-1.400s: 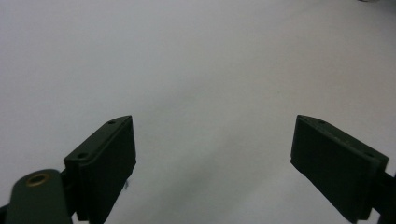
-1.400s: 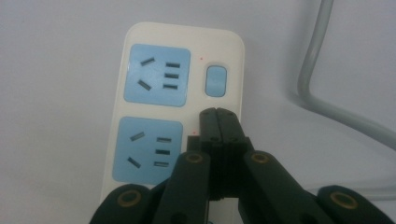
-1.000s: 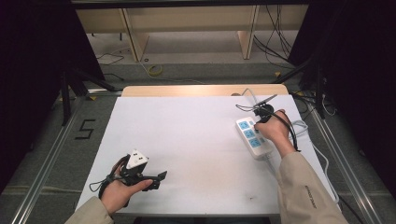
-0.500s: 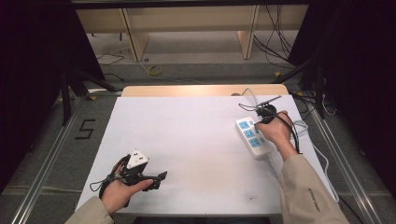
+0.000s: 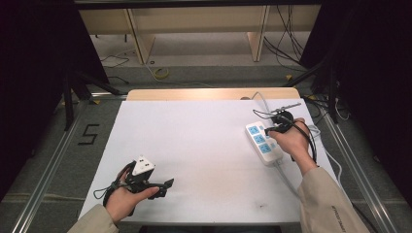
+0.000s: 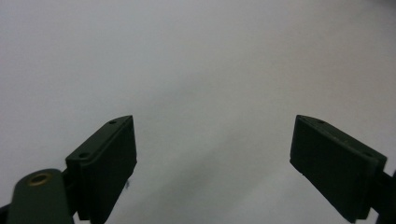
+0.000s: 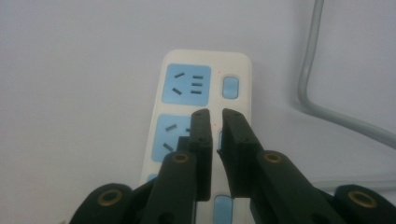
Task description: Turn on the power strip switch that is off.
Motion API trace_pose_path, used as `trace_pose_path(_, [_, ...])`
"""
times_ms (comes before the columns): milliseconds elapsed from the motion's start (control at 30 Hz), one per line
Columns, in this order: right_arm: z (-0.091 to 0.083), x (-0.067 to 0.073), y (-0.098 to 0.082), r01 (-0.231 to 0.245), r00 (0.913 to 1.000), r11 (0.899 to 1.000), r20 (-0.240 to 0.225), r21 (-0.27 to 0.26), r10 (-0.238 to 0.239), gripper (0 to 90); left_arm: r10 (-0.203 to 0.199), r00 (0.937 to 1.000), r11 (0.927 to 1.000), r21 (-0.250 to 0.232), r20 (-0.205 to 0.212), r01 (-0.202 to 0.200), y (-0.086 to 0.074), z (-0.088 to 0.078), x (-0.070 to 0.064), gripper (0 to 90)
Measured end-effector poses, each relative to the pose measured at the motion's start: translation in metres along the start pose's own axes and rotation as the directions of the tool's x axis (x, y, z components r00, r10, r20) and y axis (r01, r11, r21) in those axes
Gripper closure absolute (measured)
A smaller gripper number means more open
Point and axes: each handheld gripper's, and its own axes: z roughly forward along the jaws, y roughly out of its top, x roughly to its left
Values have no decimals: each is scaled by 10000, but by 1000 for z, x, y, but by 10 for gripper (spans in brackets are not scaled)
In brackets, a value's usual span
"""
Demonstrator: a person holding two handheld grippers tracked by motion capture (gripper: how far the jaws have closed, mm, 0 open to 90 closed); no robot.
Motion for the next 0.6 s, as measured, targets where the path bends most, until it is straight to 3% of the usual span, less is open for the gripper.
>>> trace_pose_path(200, [-14, 10, -11, 212, 9992, 9971, -316, -730, -235, 759, -8, 10000, 10000, 55, 10, 8, 0, 1, -1, 141])
trace_pose_path(433, [-24, 22, -22, 387, 9968, 9916, -650, -1234, -470, 703, -28, 10000, 10000, 86, 23, 28, 0, 1, -1, 141])
trace_pose_path(600, [-33, 34, -31, 826, 9925, 9825, -748, -1668, -962, 643, 34, 10000, 9999, 110, 15, -34, 0, 1, -1, 141])
